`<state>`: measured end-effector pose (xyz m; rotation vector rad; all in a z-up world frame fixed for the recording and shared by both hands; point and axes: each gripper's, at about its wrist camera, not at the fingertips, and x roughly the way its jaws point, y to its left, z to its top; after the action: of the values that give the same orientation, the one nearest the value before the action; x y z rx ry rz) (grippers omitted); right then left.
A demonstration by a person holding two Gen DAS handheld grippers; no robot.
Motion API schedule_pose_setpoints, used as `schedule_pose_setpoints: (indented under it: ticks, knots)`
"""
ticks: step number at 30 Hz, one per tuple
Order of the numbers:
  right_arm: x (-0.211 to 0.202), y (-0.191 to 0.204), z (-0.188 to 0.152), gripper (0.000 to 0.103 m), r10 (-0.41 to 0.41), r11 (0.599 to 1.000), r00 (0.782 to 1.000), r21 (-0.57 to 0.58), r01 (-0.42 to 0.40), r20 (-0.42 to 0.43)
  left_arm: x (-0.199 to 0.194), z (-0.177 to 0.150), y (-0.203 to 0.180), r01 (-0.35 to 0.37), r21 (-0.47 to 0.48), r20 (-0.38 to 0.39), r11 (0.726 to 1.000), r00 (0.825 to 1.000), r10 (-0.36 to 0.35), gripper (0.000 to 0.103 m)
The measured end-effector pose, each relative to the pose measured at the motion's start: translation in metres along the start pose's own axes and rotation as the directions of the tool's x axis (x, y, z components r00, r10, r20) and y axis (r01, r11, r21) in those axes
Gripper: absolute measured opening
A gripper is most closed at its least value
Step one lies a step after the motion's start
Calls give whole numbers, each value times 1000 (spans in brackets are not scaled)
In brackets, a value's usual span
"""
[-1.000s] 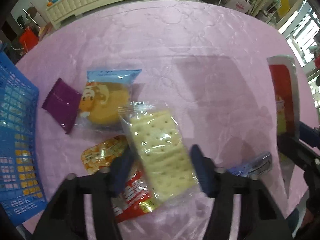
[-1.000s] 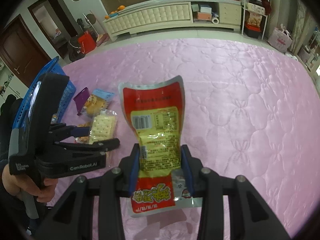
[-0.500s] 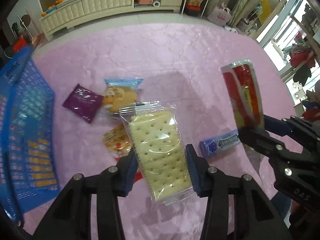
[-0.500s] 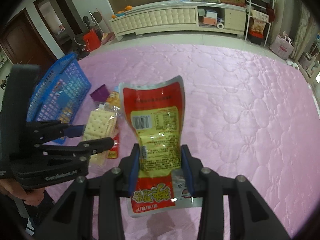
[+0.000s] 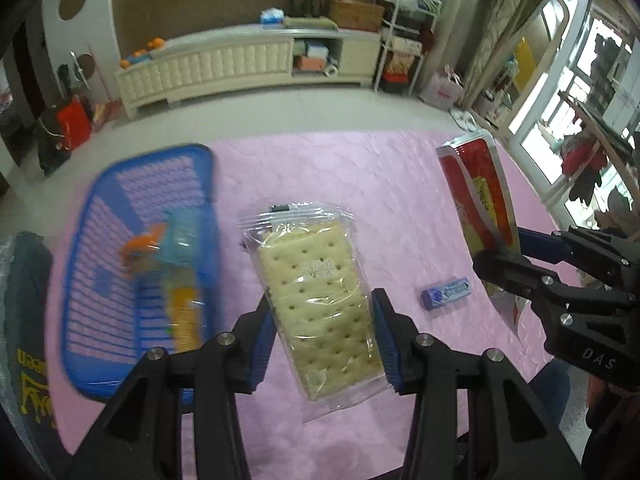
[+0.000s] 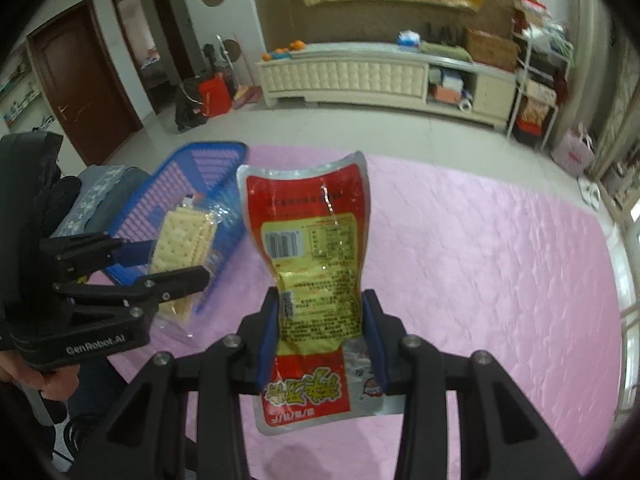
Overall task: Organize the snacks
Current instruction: 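Carry the cracker pack and red-and-silver packet over the basket with both tools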
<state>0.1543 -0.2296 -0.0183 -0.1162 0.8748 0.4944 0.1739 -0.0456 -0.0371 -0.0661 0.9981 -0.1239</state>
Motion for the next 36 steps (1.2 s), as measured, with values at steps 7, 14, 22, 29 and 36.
schedule_pose_setpoints:
  ticks: [7,14,22,29,36]
  knots:
    - [-1,45,34,44,55,997,997,-50,-52,54,-50,5,45,-64,-5,75,998,995,64,43]
    - [26,92,65,44,119,987,992,-110,-115,38,-77,9,94,-103,-24,108,994,989,105,43]
    - [79,130,88,44,151,979,988,-130,-155,-40,-64,11,139,-101,-46,83,994,991,105,43]
    - [128,139,87,45,150,986,980,-48,-157,-134,-26,16,161,-53,-44,33,998,998,54,43]
    - [158,145,96,45,106,993,978,-25,-113,-179,-4,21,182,-32,-54,3,998,999,32,43]
